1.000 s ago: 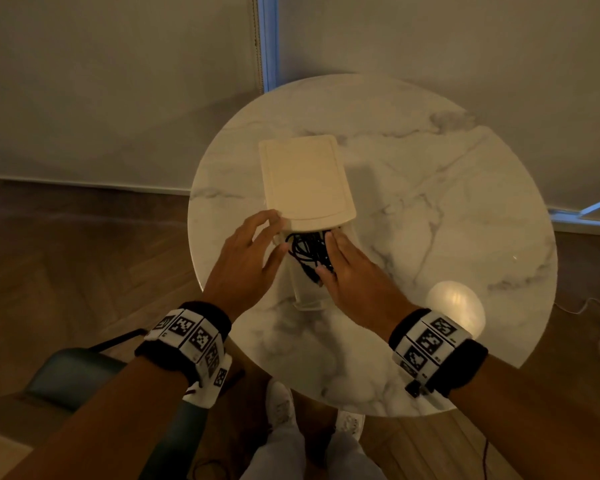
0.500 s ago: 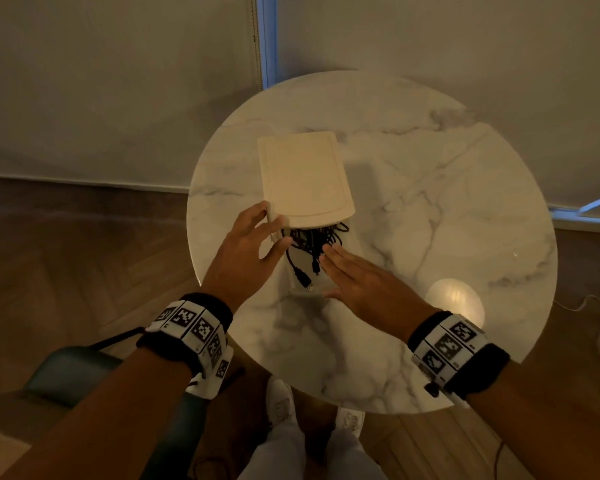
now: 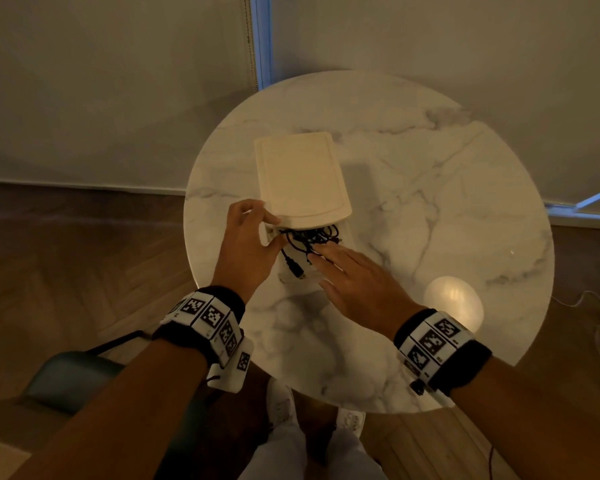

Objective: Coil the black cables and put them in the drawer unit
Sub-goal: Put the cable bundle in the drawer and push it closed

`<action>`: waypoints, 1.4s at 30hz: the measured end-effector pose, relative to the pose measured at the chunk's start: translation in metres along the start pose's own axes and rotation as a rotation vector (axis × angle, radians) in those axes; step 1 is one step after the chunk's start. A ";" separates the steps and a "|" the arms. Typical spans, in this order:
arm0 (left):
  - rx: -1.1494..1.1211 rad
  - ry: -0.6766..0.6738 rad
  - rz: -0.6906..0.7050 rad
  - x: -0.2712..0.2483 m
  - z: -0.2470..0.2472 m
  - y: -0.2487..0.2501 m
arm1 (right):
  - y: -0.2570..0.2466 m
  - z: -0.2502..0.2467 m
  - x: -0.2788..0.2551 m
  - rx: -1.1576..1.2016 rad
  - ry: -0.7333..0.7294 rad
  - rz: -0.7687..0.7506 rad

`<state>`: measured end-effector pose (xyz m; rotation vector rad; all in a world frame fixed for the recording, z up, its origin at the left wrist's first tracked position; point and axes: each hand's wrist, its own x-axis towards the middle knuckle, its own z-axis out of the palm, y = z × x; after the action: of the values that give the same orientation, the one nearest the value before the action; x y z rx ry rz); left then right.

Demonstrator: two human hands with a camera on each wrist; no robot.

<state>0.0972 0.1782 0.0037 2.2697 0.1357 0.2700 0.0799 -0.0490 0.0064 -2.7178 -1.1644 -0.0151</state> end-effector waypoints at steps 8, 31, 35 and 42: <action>-0.110 -0.099 -0.025 0.004 -0.007 -0.002 | -0.004 -0.003 0.014 -0.029 -0.034 0.034; -0.230 -0.171 -0.121 -0.005 -0.009 -0.007 | 0.011 -0.010 0.049 0.082 0.212 0.272; -0.177 -0.235 -0.143 -0.008 -0.010 -0.013 | 0.008 -0.012 0.065 0.164 0.313 0.566; -0.033 -0.197 -0.167 0.005 -0.002 -0.023 | 0.026 0.003 0.072 0.568 0.255 0.750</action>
<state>0.1015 0.1956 -0.0114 2.2222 0.2145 -0.0392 0.1484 -0.0146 0.0052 -2.3590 -0.0170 0.0601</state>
